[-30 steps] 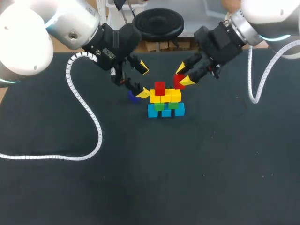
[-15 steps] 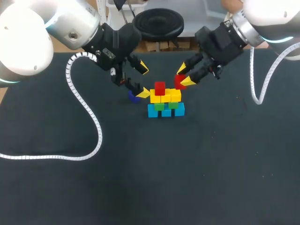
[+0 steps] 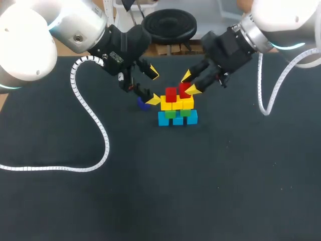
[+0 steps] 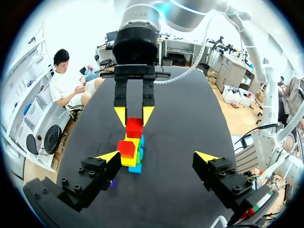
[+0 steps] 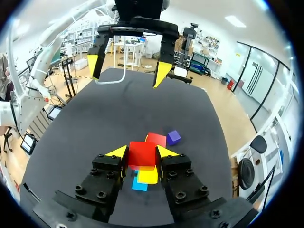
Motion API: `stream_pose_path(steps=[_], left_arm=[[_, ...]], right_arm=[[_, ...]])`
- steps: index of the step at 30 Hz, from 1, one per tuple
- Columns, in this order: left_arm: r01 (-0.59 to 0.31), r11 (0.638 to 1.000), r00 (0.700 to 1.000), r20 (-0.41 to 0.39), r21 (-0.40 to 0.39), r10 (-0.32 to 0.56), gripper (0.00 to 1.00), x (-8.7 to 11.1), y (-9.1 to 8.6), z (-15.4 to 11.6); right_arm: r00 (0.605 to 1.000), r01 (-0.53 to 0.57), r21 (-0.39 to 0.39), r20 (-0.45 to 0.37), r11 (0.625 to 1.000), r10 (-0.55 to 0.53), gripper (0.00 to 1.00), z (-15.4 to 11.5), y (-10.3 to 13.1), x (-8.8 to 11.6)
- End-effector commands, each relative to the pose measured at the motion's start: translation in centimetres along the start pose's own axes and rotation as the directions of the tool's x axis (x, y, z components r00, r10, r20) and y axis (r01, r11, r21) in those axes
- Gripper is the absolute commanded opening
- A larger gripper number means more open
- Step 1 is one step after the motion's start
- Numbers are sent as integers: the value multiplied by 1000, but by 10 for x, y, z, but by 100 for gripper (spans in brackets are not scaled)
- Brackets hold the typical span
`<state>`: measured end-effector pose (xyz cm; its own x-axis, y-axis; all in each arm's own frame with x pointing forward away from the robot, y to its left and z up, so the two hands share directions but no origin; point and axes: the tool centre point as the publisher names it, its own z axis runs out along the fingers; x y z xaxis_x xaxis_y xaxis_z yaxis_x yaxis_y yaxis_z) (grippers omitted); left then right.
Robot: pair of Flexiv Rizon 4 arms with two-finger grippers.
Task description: Place the blue cubes, place green cubes on the blue cubes, place the yellow cubes on the green cubes, then place the red cubes on the yellow cubes, and place purple cube on the red cubes.
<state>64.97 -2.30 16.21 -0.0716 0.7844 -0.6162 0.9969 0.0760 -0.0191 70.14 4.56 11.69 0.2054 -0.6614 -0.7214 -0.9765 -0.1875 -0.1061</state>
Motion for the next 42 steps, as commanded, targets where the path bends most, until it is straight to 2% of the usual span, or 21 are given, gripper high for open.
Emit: stream_pose_path(steps=[1, 5, 9, 12, 42], left_arm=[[-2, 1000, 1000, 1, 2, 2, 100, 0, 1, 0], [-2, 1000, 1000, 1, 2, 2, 100, 0, 1, 0], [-2, 1000, 1000, 1, 2, 2, 100, 0, 1, 0], [-2, 1000, 1000, 1, 2, 2, 100, 0, 1, 0], [-2, 1000, 1000, 1, 2, 2, 100, 0, 1, 0]], right_arm=[[1000, -11, -4, -2, 1000, 11, 0, 3, -3, 2], [999, -33, -6, -2, 999, 33, 0, 3, 0, 5], [996, -85, 3, 43, 996, 84, 0, 3, -1, 14], [994, -98, -2, 48, 995, 98, 0, 2, -1, 18], [996, -84, -47, 35, 995, 86, 0, 17, -20, 20]])
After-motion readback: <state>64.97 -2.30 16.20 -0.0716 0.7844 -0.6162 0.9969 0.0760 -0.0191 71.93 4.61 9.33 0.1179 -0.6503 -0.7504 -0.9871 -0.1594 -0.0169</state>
